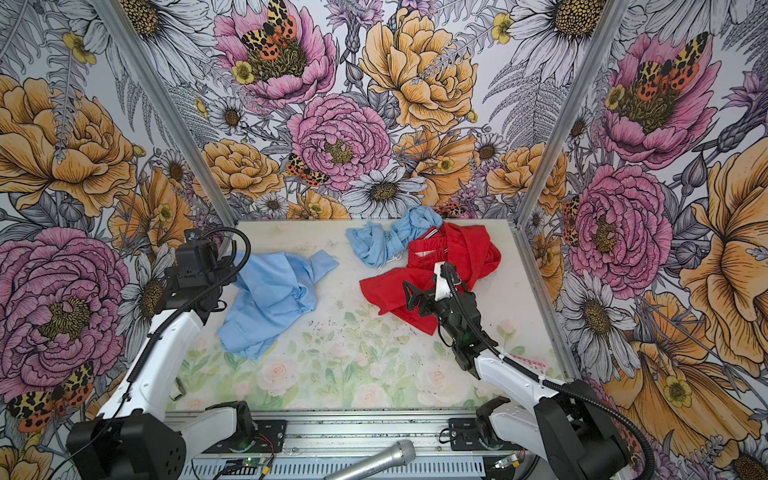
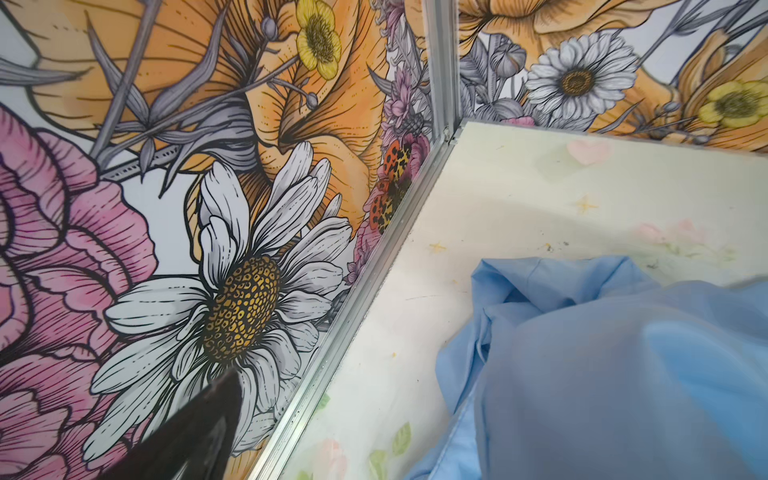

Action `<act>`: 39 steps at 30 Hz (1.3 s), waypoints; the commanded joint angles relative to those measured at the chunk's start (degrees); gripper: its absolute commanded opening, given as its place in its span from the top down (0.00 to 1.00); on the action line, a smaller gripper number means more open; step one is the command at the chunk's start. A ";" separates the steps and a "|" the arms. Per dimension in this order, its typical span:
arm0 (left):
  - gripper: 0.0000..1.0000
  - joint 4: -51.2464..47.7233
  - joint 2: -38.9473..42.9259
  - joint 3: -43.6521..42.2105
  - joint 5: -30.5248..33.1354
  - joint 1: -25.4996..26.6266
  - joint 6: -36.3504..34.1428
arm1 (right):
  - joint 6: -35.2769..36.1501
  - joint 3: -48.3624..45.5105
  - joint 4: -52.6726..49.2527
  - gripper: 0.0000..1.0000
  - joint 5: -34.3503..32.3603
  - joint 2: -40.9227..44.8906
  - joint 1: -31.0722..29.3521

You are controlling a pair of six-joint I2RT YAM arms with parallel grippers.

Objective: Pick out a specific cloth from the pile
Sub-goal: 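Press and smooth the placed light blue shirt with the left gripper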

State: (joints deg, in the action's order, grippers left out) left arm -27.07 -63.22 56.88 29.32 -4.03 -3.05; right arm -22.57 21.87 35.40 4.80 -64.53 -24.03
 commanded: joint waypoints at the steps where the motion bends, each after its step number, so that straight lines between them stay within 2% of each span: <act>1: 0.01 -0.89 3.17 -1.14 0.12 8.12 1.80 | 0.92 0.81 -0.15 0.00 -0.05 0.38 -0.14; 3: 0.01 -0.52 3.54 -1.09 7.00 12.06 0.78 | 1.11 0.67 -0.24 0.01 -0.27 0.42 -0.22; 4: 0.01 -0.49 3.31 -0.92 7.24 11.19 0.76 | 1.18 0.70 -0.24 0.01 -0.33 0.42 -0.22; 8: 0.01 -4.54 -3.14 0.49 4.44 1.00 -0.04 | 1.00 0.77 -0.45 0.01 -0.18 0.93 -0.16; 11: 0.01 -8.34 -10.47 1.32 2.44 -4.09 -0.59 | 0.86 0.73 -0.58 0.01 0.21 1.66 -0.20; 13: 0.01 -10.37 -11.85 1.27 -2.16 -6.29 2.69 | 0.89 0.59 -0.76 0.00 -0.02 2.30 -0.15; 15: 0.01 -9.63 -9.04 -0.72 -11.66 -9.93 9.41 | 1.05 0.47 -1.04 0.01 -0.53 2.70 -0.22; 17: 0.01 -8.17 -6.22 -3.17 -23.82 -14.53 15.99 | 1.18 0.46 -1.23 0.00 -0.67 2.99 -0.16; 18: 0.01 -8.80 -5.90 -3.33 -26.15 -15.31 17.35 | 1.13 0.46 -1.28 0.00 -0.58 3.14 -0.11; 21: 0.01 -10.95 -4.91 -5.22 -30.96 -14.60 22.07 | 0.86 0.55 -1.28 0.01 -0.18 3.32 -0.15; 24: 0.01 -12.12 -5.06 -6.86 -33.18 -14.57 27.40 | 0.61 0.87 -1.72 0.00 0.29 3.45 -0.09; 27: 0.01 -11.79 -4.19 -8.68 -34.08 -14.39 30.84 | 1.08 0.86 -2.37 0.01 0.06 3.83 -0.16; 30: 0.01 -10.63 -0.94 -11.14 -31.46 -13.64 33.01 | 1.30 0.89 -2.87 0.01 -0.51 4.54 -0.06; 34: 0.01 -5.37 -1.78 -15.85 -36.20 -13.07 38.00 | 1.45 1.06 -3.22 0.01 -0.14 5.53 -0.08; 39: 0.01 -4.27 -3.97 -18.00 -29.13 -8.47 42.88 | 2.34 0.72 -3.57 0.01 -1.17 6.26 -0.06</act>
State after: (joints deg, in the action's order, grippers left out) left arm -34.00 -67.57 40.16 -2.70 -13.91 34.52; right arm -21.32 21.87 31.97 4.60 -59.22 -24.03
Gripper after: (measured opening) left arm 0.987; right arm 0.995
